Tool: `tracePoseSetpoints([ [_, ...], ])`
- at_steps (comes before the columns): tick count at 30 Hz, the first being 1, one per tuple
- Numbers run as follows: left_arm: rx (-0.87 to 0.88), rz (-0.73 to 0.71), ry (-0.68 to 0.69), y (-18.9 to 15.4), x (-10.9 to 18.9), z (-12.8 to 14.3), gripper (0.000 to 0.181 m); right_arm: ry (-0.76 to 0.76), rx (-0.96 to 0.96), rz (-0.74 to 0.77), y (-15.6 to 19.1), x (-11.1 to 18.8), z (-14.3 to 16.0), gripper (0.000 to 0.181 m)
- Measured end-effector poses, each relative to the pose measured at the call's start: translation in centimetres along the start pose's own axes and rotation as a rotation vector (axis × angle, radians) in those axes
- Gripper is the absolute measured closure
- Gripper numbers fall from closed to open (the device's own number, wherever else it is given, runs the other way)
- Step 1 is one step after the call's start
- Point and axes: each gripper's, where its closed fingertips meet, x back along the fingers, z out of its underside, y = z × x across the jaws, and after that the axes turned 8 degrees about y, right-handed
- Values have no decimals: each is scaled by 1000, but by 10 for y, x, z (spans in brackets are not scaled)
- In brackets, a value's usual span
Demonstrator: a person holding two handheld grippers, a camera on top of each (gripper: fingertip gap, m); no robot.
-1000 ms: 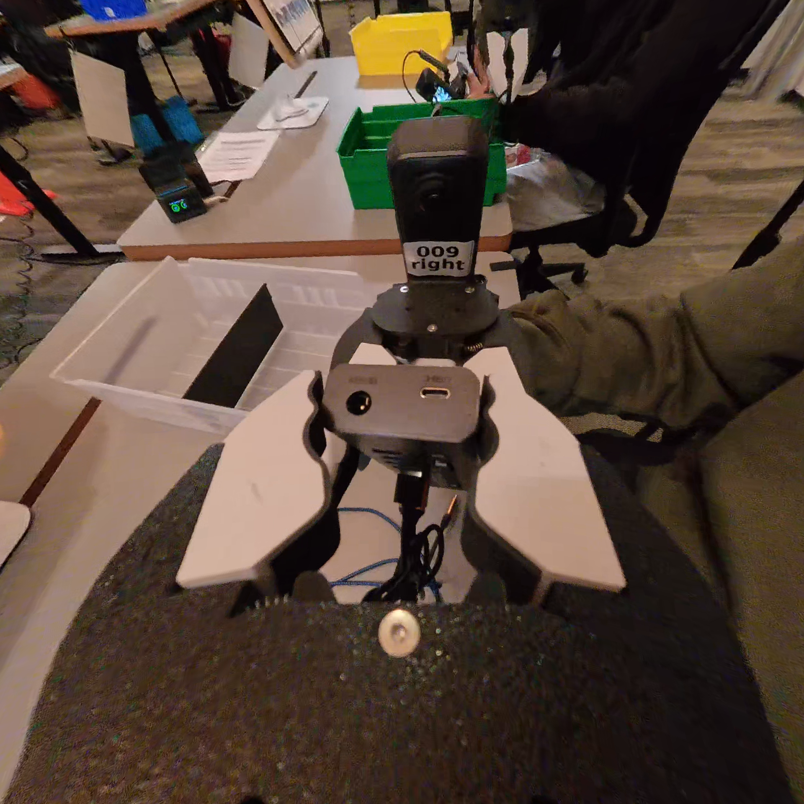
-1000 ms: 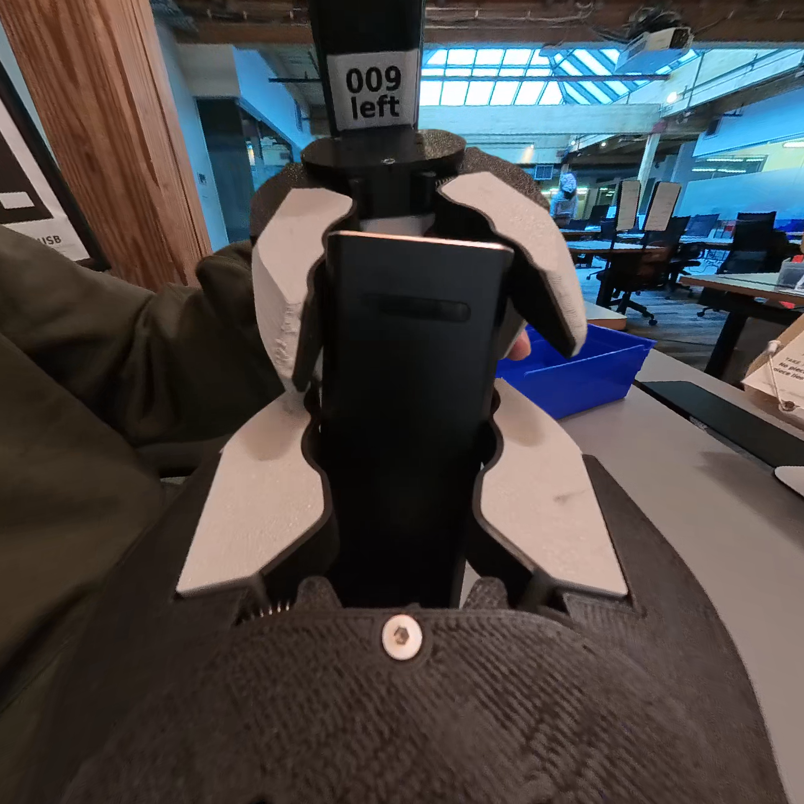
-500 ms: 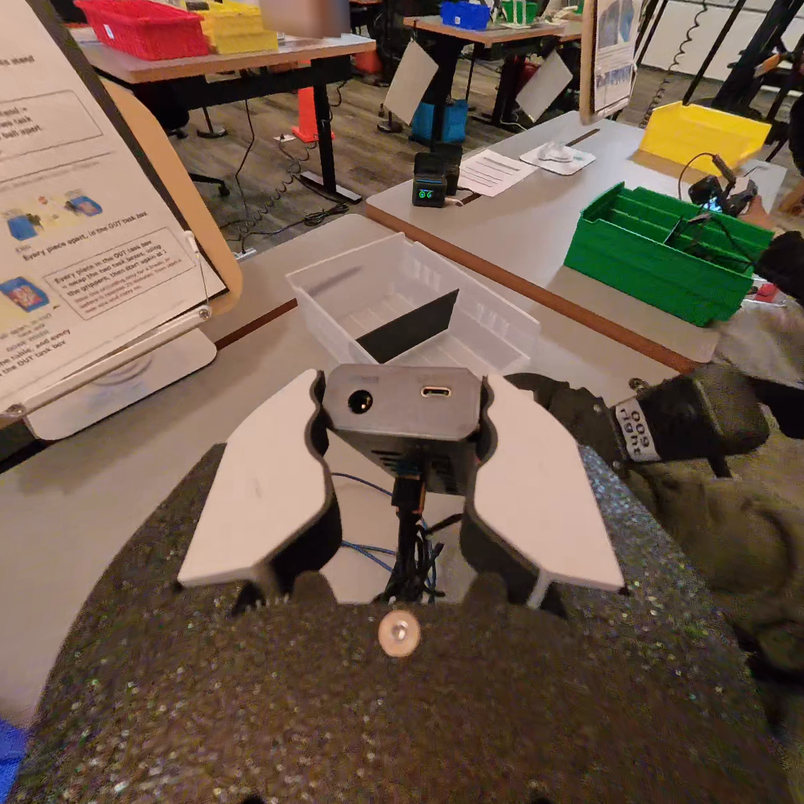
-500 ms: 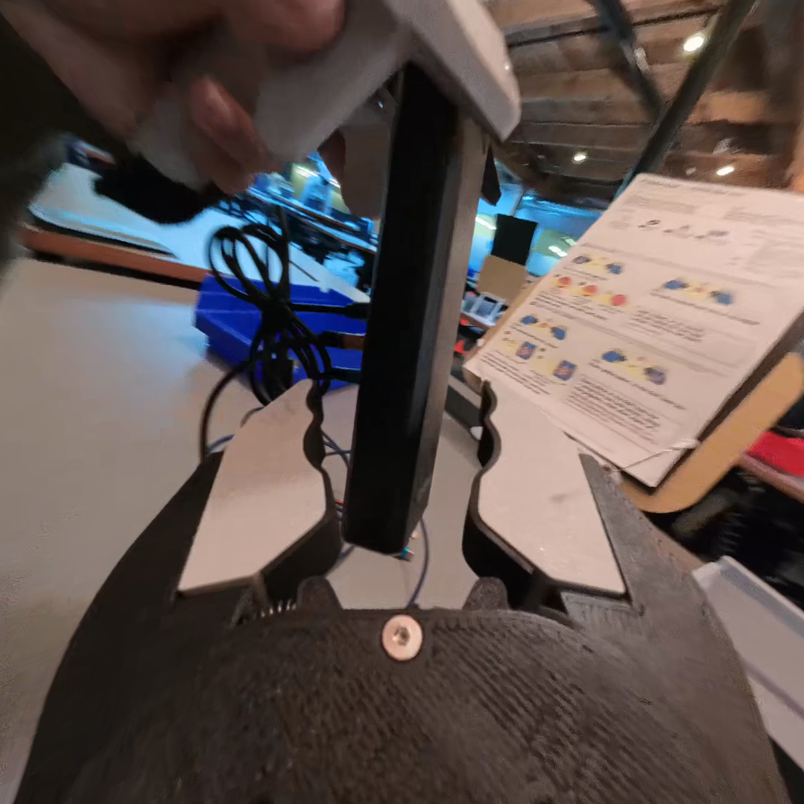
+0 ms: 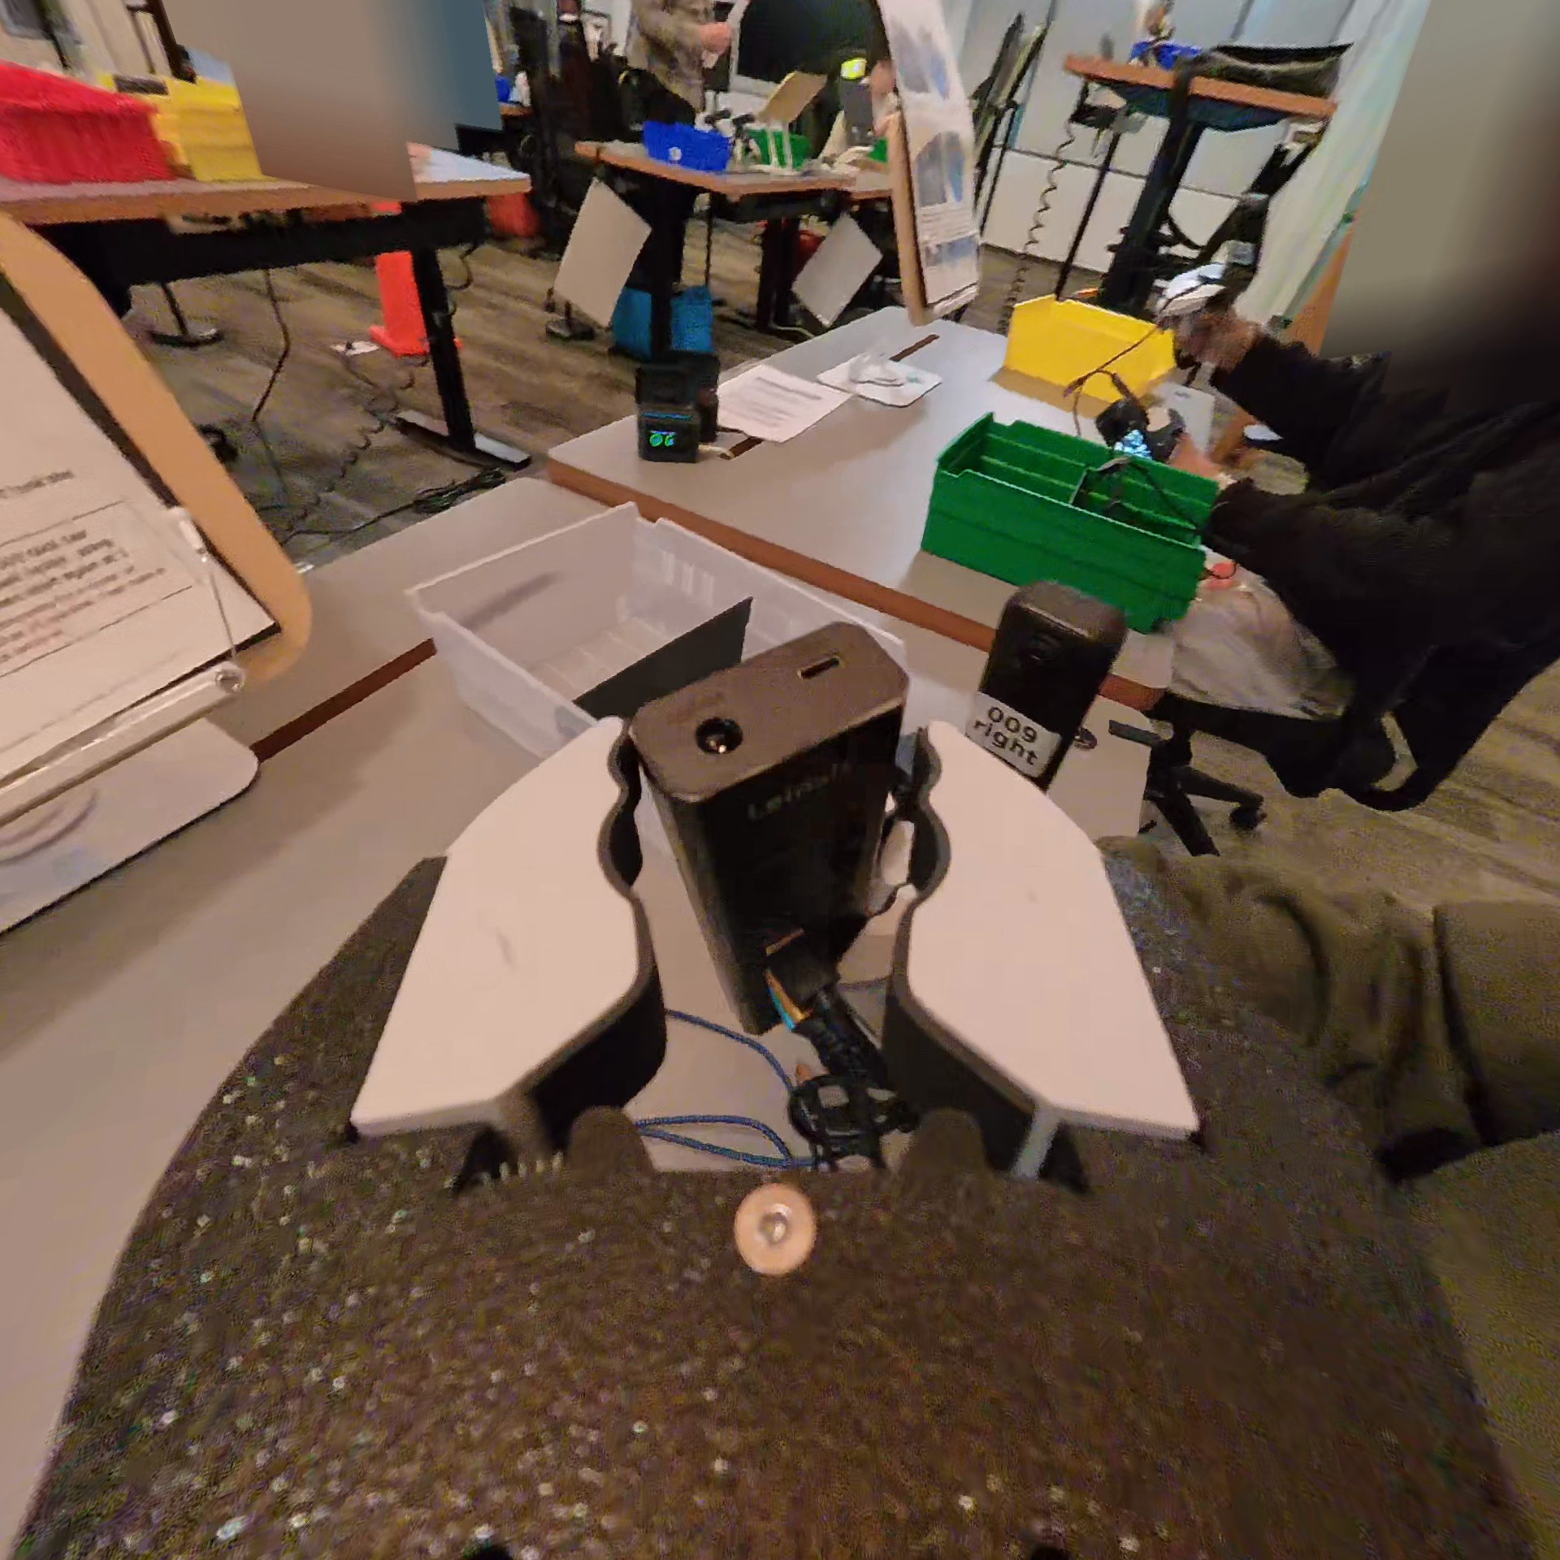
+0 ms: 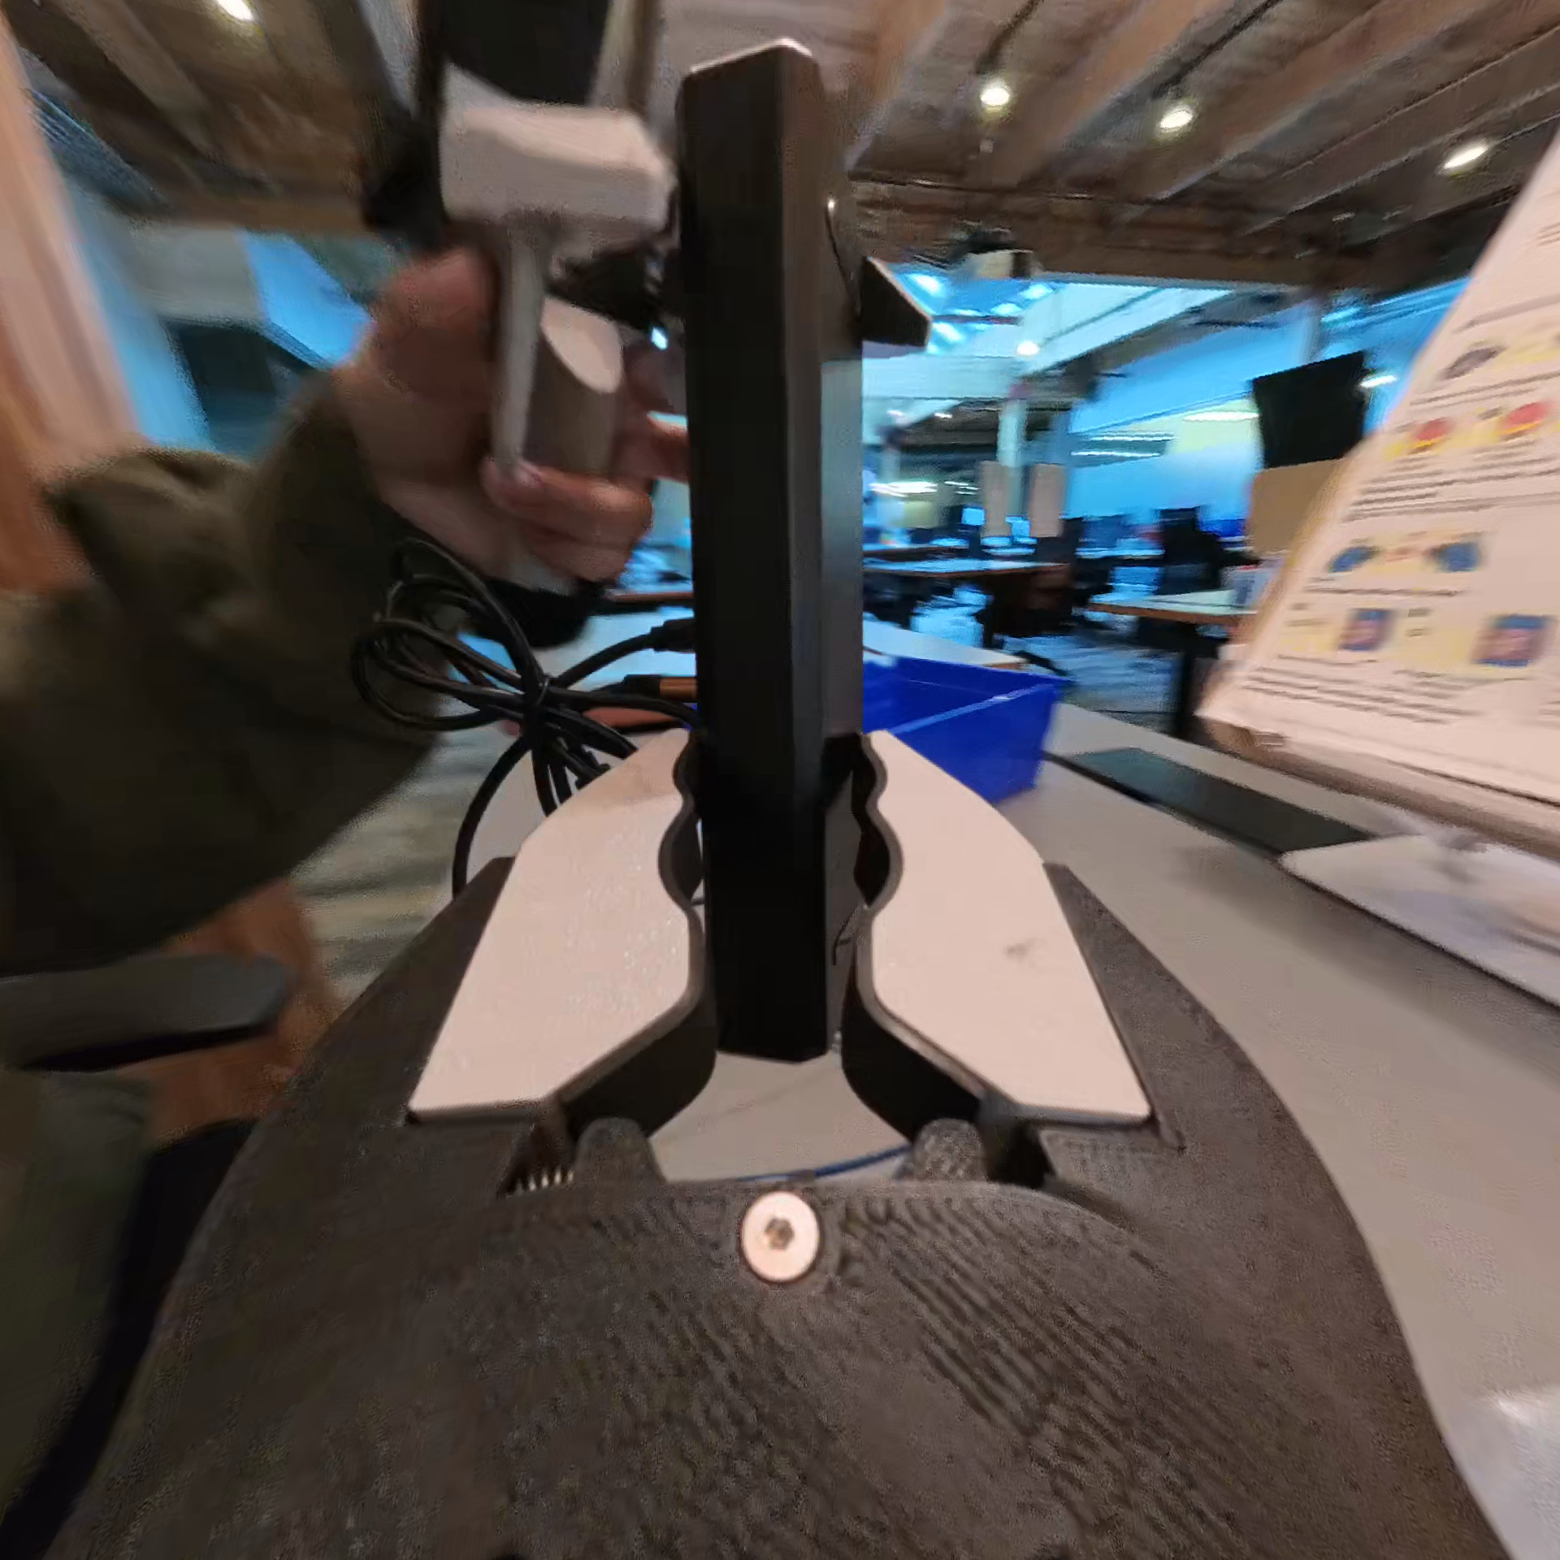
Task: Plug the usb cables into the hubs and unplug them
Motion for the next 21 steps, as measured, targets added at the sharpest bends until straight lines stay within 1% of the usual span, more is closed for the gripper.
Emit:
tracePoseSetpoints([
  [2, -97, 50, -22, -5, 5, 1, 117, -52, -91, -106, 9, 2, -7, 148],
  [4, -170, 112, -33, -9, 12, 7, 119, -65, -204, -276, 24, 4, -11, 148],
  [5, -190, 156, -35, -13, 14, 11, 119, -76, -235, -324, 29, 5, -13, 148],
  [7, -180, 198, -47, -12, 16, 20, 124, -90, -274, -393, 37, 5, -15, 148],
  [9, -146, 287, -65, -17, 18, 28, 127, -116, -352, -492, 45, 6, -19, 148],
  [11, -104, 338, -92, -18, 20, 33, 133, -140, -404, -522, 46, 4, -21, 149],
  [13, -84, 380, -133, -22, 22, 32, 145, -132, -450, -555, 47, 3, -20, 149],
  [14, -84, 392, -156, -23, 22, 31, 152, -124, -450, -543, 47, 1, -17, 149],
  [16, -77, 378, -162, -22, 19, 31, 154, -114, -421, -510, 45, 0, -14, 149],
  [17, -70, 374, -159, -21, 18, 32, 155, -112, -409, -479, 41, 0, -13, 149],
  [18, -81, 333, -160, -16, 17, 33, 155, -107, -394, -419, 33, -1, -12, 148],
  [20, -115, 157, -154, 4, 14, 33, 156, -94, -339, -177, -1, 0, -7, 138],
  [21, -144, 50, -138, 17, 13, 34, 156, -121, -299, -68, -16, 6, -10, 135],
])
